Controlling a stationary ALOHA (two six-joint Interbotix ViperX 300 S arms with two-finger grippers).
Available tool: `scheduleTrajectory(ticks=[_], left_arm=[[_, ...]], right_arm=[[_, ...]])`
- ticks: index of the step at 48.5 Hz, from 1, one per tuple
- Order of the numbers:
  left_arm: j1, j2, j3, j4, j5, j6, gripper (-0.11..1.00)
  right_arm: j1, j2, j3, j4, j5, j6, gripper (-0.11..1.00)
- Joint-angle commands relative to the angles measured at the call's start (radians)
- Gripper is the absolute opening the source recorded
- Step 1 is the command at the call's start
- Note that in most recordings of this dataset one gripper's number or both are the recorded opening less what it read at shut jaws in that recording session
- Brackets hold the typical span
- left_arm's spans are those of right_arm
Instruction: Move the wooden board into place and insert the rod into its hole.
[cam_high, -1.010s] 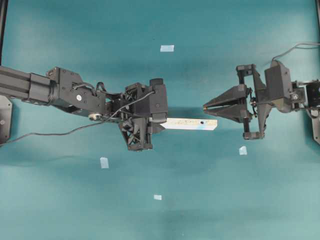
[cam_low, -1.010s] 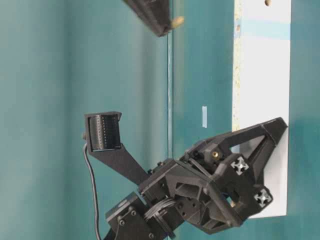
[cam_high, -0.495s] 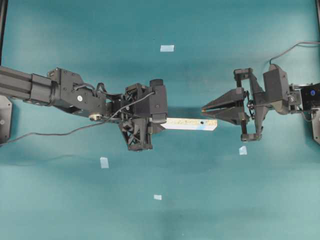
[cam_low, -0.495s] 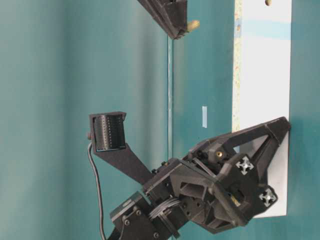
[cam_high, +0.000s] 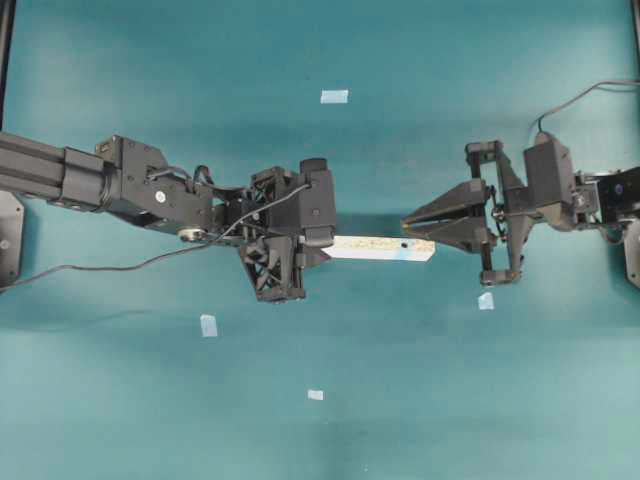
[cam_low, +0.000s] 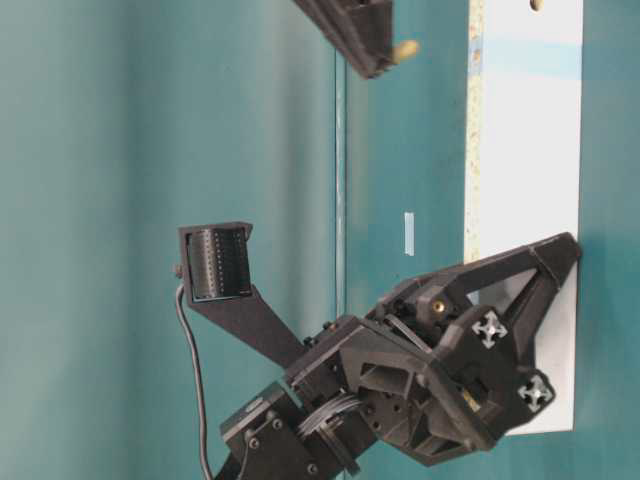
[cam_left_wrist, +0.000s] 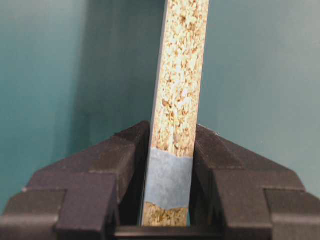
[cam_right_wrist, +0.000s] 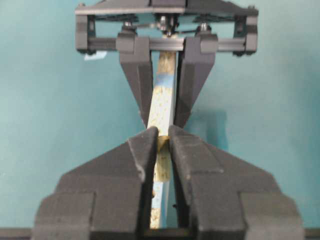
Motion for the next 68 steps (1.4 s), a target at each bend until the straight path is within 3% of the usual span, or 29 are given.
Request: scheduleTrajectory(ticks=[1, 68], left_arm=[[0.005, -0.003, -0.006, -0.002, 0.003, -0.009, 0.24], [0.005, -0.005, -0.008, -0.002, 0.003, -0.009, 0.24]], right_arm=[[0.006, 0.008, -0.012, -0.002, -0.025, -0.002, 0.12], [0.032, 0.078, -0.034, 0.003, 0.018, -0.008, 0.12]])
